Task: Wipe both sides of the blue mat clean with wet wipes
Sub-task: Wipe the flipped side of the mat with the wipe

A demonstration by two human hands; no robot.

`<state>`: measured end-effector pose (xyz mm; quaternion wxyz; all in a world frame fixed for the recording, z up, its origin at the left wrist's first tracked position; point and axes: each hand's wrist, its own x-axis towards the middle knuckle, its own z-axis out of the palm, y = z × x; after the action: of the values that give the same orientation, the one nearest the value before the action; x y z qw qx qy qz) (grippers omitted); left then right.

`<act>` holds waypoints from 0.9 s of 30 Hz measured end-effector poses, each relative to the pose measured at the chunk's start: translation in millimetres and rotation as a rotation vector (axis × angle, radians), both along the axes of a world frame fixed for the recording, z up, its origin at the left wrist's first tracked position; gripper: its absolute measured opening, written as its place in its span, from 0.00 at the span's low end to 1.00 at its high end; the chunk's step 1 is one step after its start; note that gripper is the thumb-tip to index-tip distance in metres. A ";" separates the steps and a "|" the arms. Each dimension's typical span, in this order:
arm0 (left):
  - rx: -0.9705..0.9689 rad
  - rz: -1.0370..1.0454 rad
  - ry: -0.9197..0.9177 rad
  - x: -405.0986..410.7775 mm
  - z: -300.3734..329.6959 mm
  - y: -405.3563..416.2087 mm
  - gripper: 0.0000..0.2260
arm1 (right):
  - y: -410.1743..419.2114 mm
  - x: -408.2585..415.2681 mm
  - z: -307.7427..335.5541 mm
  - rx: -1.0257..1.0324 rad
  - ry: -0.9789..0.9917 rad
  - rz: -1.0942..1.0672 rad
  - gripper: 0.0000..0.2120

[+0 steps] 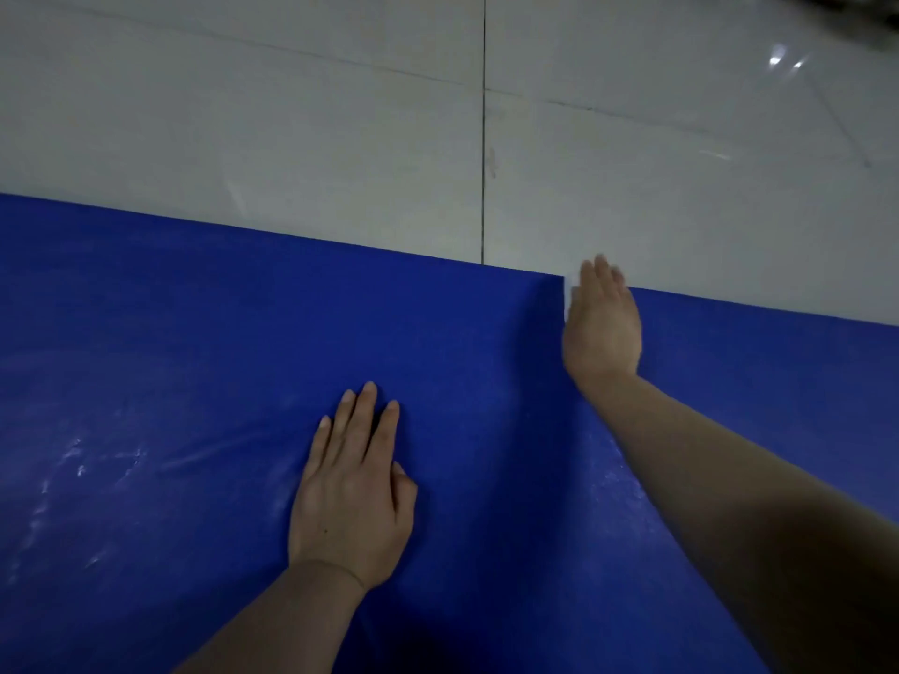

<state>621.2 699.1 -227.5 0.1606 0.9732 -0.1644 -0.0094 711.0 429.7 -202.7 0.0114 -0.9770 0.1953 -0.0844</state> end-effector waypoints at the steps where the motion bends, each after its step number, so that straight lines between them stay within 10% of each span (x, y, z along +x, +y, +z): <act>1: 0.008 -0.001 0.004 0.5 0.2 -0.3 0.26 | 15.7 5.1 4.8 -0.009 -0.052 0.041 0.18; 5: 0.014 0.003 0.013 1.6 1.1 -0.1 0.26 | 92.1 2.2 -1.7 0.027 0.002 0.449 0.20; 13: 0.006 0.006 0.025 4.6 1.0 -0.3 0.26 | 101.3 12.5 -13.7 0.312 0.115 -0.041 0.30; 21: -0.020 -0.010 0.043 6.9 1.4 1.4 0.26 | 169.5 47.6 9.9 0.296 0.243 0.266 0.24; 27: -0.013 -0.011 0.048 7.1 3.0 0.7 0.26 | 107.3 52.5 -10.7 0.050 0.363 0.332 0.42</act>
<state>628.3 699.8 -224.5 0.1707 0.9707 -0.1657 -0.0323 763.4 537.0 -213.4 0.0139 -0.9943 0.0331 0.1006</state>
